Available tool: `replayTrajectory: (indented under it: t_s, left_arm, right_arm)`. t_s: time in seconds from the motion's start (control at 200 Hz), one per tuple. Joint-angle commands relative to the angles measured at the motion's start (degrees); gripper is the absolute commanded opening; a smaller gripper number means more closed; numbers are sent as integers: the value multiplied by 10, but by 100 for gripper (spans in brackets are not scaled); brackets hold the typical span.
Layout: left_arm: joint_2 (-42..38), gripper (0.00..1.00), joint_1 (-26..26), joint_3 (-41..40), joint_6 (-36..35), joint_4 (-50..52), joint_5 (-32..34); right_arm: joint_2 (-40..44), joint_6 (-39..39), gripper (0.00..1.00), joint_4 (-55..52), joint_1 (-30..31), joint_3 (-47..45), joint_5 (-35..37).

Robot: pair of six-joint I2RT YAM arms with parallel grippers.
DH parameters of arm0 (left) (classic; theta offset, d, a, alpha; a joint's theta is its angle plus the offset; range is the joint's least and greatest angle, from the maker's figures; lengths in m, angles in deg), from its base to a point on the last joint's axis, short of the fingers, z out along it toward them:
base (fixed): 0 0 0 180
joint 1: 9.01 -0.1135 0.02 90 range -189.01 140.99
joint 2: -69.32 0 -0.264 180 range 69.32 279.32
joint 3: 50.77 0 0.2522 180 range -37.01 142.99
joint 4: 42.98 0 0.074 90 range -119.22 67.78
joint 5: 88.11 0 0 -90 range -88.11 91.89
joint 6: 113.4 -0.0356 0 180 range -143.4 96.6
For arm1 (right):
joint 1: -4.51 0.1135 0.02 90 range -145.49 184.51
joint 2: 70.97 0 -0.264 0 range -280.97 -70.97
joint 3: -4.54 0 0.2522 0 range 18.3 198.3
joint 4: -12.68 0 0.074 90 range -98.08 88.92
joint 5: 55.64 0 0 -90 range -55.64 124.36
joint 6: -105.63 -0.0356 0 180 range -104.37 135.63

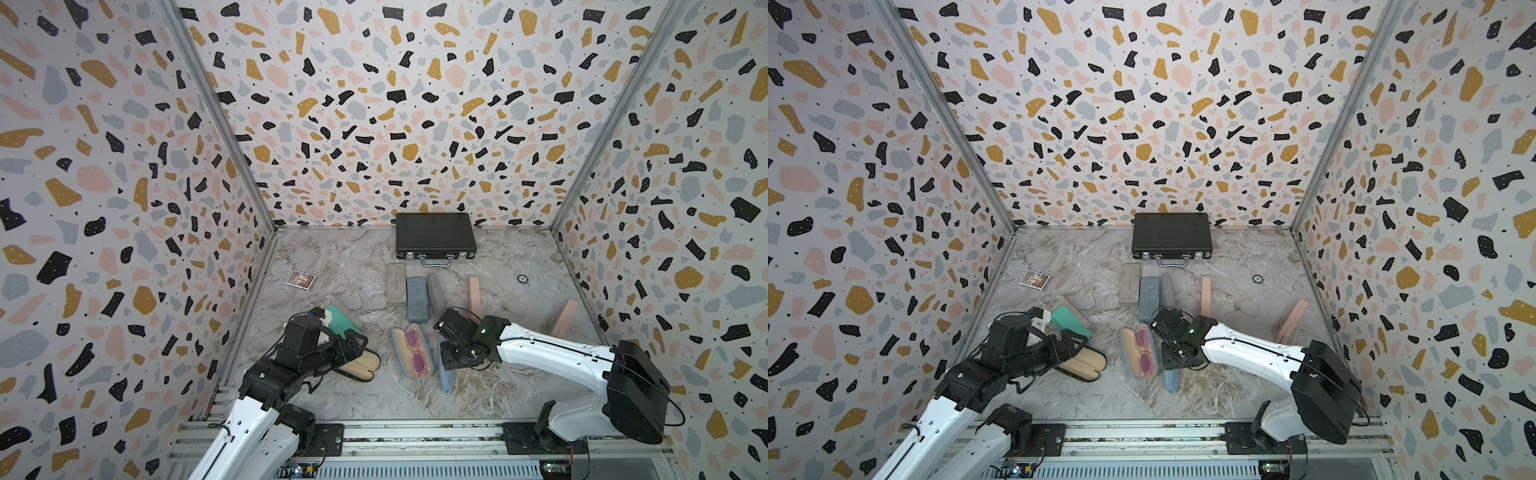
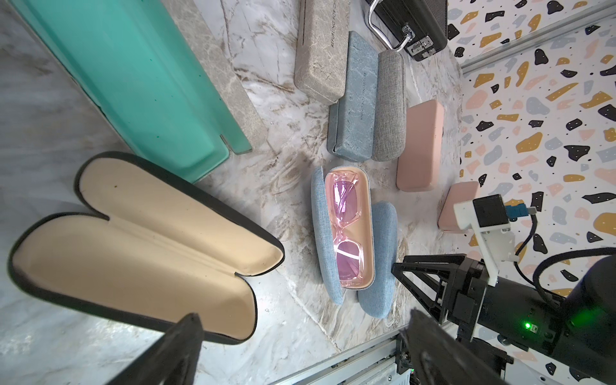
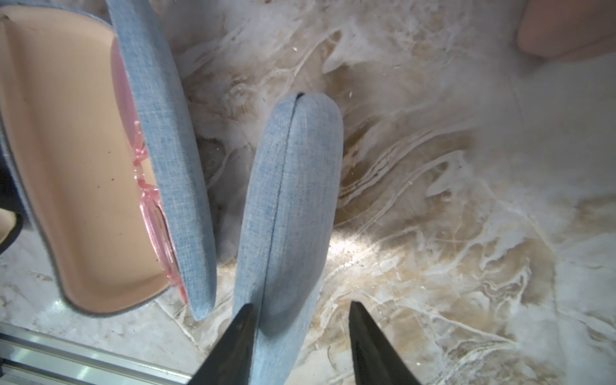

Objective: Close the glasses case
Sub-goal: Pick up the glasses case at the center of the board.

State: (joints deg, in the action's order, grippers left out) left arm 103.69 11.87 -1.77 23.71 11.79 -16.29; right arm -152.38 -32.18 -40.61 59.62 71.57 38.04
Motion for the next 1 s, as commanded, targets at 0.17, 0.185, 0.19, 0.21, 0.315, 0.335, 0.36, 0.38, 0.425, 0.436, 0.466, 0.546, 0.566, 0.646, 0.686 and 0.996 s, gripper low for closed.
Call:
replayTrajectory:
  t_s: [0.17,0.185,0.19,0.21,0.315,0.335,0.36,0.38,0.425,0.436,0.466,0.546,0.566,0.646,0.686,0.996]
  left_arm:
    - [-8,96,-3,-6,-10,-6,-2]
    - [-8,96,-3,-6,-9,-6,-2]
    - [-7,96,-3,-6,-10,-6,-2]
    - [-7,96,-3,-7,-10,-6,-2]
    - [-9,96,-3,-8,-10,-5,-1]
    - [-9,96,-3,-9,-10,-5,-1]
    - [-9,96,-3,-9,-10,-5,-1]
    - [-9,96,-3,-9,-10,-5,-1]
    - [-9,96,-3,-10,-10,-6,-1]
    - [-9,96,-3,-10,-10,-6,-1]
    - [-9,96,-3,-11,-10,-7,-1]
    - [-8,96,-3,-13,-8,-11,-2]
    - [-8,96,-3,-12,-8,-12,-2]
    - [-8,96,-3,-14,-7,-14,-4]
    - [-8,96,-3,-15,-8,-14,-4]
    - [-12,96,-3,-17,-6,-15,-5]
  right_arm:
    - [-14,0,51,-19,1,11,11]
    - [-15,0,51,-19,1,11,11]
    - [-15,-1,51,-19,1,11,10]
    - [-16,0,52,-18,1,10,10]
    - [-16,-3,53,-15,1,11,12]
    - [-15,-3,53,-15,1,11,12]
    - [-14,-3,53,-15,1,12,13]
    - [-13,-3,53,-15,1,12,14]
    - [-11,-3,53,-17,1,15,14]
    - [-11,-3,53,-17,1,16,14]
    - [-11,-2,53,-19,1,17,14]
    - [-11,-2,53,-27,1,22,20]
    - [-10,-2,53,-30,1,23,21]
    - [-5,-4,53,-34,1,22,24]
    - [-1,-6,53,-36,1,22,27]
    - [12,-10,53,-41,2,23,27]
